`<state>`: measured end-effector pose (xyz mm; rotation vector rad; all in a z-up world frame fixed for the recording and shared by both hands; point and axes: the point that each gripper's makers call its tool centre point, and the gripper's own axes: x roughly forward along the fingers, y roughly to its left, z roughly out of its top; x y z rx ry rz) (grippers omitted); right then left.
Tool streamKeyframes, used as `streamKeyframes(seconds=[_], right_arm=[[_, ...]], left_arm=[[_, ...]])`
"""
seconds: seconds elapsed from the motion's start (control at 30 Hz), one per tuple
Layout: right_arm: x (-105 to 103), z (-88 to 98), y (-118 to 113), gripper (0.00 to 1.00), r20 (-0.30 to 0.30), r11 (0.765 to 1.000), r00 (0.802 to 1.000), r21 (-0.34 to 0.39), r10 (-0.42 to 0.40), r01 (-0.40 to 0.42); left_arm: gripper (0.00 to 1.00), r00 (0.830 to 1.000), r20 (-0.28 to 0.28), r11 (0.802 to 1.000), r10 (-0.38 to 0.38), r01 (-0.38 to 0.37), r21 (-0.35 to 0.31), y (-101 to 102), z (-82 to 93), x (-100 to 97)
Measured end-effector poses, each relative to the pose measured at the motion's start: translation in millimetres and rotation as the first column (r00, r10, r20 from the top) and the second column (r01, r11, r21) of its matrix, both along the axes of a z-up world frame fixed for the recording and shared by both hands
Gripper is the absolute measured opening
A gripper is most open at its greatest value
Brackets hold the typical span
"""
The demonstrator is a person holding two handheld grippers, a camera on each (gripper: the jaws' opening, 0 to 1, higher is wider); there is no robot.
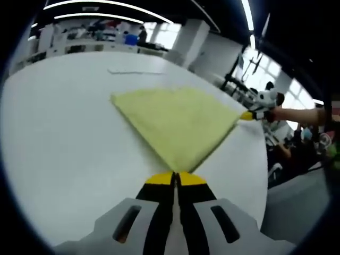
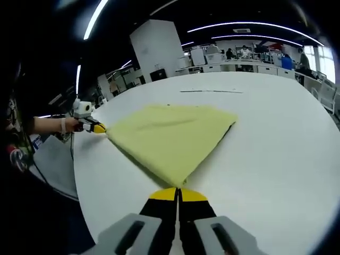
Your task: Fold the garment on the visible template until the final outline fits inside the template.
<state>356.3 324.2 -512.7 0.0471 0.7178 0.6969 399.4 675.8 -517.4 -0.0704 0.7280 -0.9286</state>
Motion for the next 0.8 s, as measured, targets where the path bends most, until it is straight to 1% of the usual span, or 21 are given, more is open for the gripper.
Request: streamKeyframes(seconds=[0.1,0.2,0.23,0.37,0.5,0.57,0.63,0.7,0.77,0.8], right_arm=[[-7.2,-1.7,1.0,0.0,-0.001,1.0,1.0,-0.002,0.008,-0.008],[-14.3,-1.7,0.0,0.0,-0.008,1.0,1.0,0.016,-0.003,0.003],[-16.2,-2.0,0.0,0.0,-0.01,1.0,1.0,0.019,-0.003,0.004],[-23.0,-3.3,1.2,0.0,-0.016,1.0,1.0,0.024,-0.003,0.003],[-21.9,-2.4,1.7,0.0,-0.013,0.999,1.0,0.03,-0.011,0.011],[-20.5,0.1,2.1,0.0,-0.012,0.999,1.0,0.033,-0.014,0.014],[-17.3,4.1,-0.2,0.0,0.02,1.0,1.0,0.018,-0.013,0.013],[-15.9,8.1,-3.9,0.0,0.02,0.999,0.999,0.034,-0.032,0.032],[-14.1,14.2,-7.7,0.15,0.035,0.998,0.998,0.043,-0.057,0.055],[-13.3,16.5,-8.8,0.24,0.042,0.997,0.997,0.043,-0.064,0.062]], left_arm=[[0.0,1.0,-0.012,1.0,0.009,-0.01,-0.006,-1.5,0.4,-13.0],[0.0,1.0,-0.019,1.0,0.02,-0.02,-0.016,-0.2,0.2,-17.5],[0.0,0.999,-0.022,0.999,0.026,-0.026,-0.019,-1.0,-0.3,-22.9],[0.0,0.999,-0.038,0.999,0.039,-0.04,-0.023,-1.3,-3.9,-34.7],[0.0,0.998,-0.037,0.998,0.056,-0.057,-0.034,-3.3,-1.1,-34.8],[0.0,0.998,-0.024,0.998,0.055,-0.056,-0.028,-3.8,1.2,-33.6],[0.0,0.998,-0.013,0.998,0.058,-0.058,-0.019,-2.3,3.1,-32.5],[0.06,0.998,0.005,0.998,0.068,-0.068,-0.018,1.2,6.9,-29.7],[0.22,0.995,0.031,0.996,0.091,-0.091,-0.013,5.0,12.0,-25.1],[0.28,0.995,0.044,0.996,0.094,-0.094,-0.012,5.7,14.4,-24.4]])
